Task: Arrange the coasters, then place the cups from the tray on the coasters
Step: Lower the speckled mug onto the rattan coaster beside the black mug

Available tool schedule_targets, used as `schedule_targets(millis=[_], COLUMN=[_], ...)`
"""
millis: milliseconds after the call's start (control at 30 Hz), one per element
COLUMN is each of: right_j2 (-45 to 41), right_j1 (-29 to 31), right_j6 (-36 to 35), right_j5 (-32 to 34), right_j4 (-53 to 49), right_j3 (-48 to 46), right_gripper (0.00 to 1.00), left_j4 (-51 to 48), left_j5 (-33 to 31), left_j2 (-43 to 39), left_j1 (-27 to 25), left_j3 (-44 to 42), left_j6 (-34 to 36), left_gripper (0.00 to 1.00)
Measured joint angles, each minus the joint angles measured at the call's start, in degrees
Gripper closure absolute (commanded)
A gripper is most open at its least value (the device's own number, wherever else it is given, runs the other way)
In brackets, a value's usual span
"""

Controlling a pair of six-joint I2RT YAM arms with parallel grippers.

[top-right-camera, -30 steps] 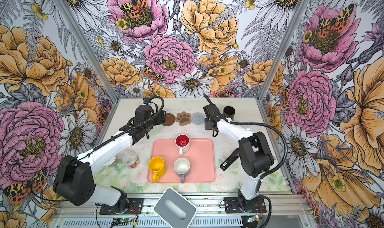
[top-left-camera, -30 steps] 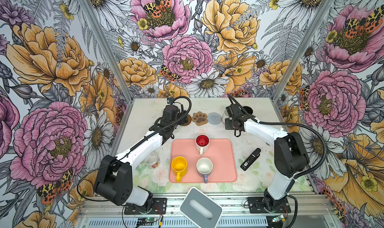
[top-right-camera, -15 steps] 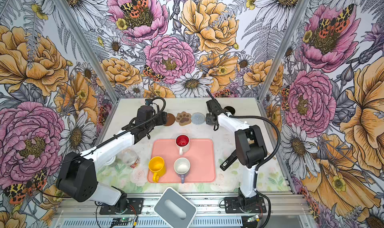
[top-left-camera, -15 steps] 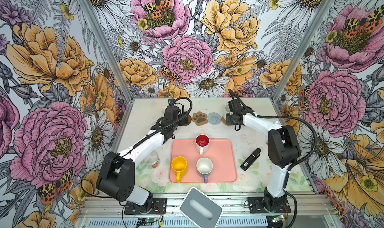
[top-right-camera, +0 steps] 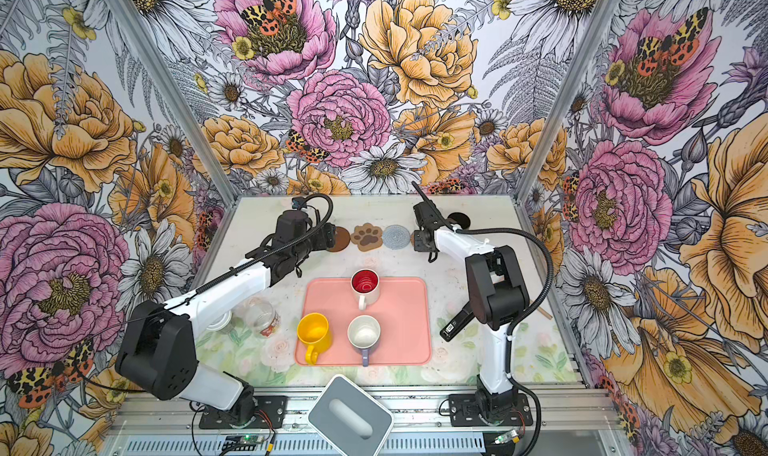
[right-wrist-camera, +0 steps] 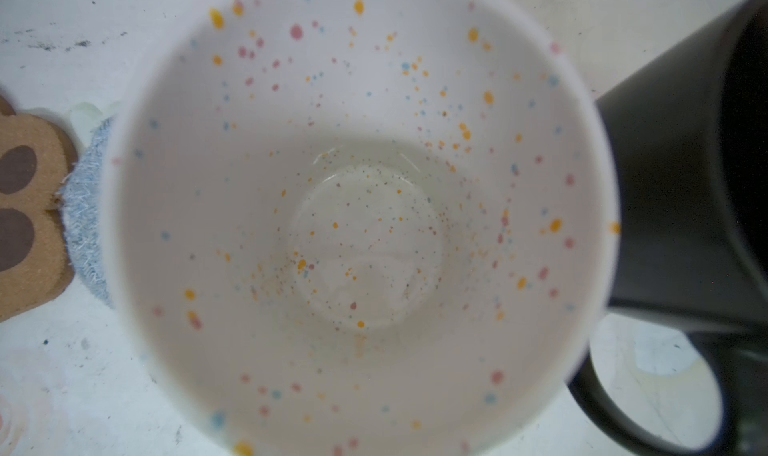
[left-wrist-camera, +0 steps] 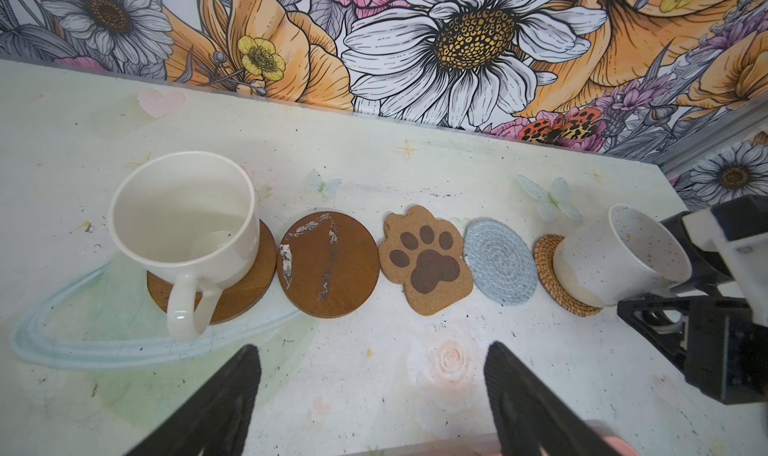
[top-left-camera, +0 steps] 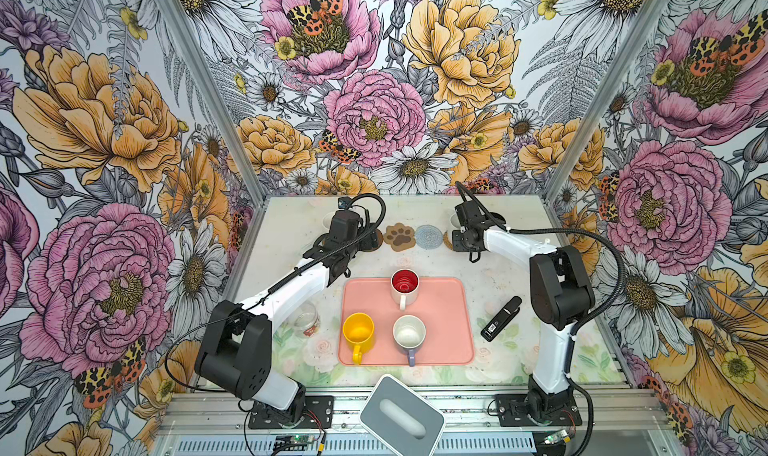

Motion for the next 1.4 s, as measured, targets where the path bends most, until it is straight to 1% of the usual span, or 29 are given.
schedule_targets(millis=[833,933,1067,1233,1333,1400], right_j2=[0.1,0.1,0.0,-0.5,-1.6,-2.6], right_j1=[-0.3,-0.3,-0.2,-0.2,-0.2,-0.2], right_j6=[-0.1,0.1,0.3,0.8,1.0,1.0], right_j5=[0.0,0.0,-0.1,-0.5,-0.5,-0.5], right_j4=[0.7,1.5,2.4,3.2,3.5,3.7], right_j3=[-0.4,-0.9,-1.5,-2.4,-3.0,-3.5], right_gripper=[1.0,0.92,0.73,0.56,0.43,0.39], left_j4=[0.0,0.0,0.0,-0.2,-0.2,-0.2], left_j5=[0.2,0.2,0.6,1.0,1.0,1.0], left_j2=[0.0,0.0,0.0,0.0,0.0,0.0], left_j1=[0.0,0.0,0.0,0.0,0.0,0.0], left_j3=[0.0,0.0,0.0,0.0,0.0,0.0], left_j6=[0.0,0.0,0.0,0.0,0.0,0.0], left_gripper=[0.14,0.14,0.14,0.14,0.14,0.14])
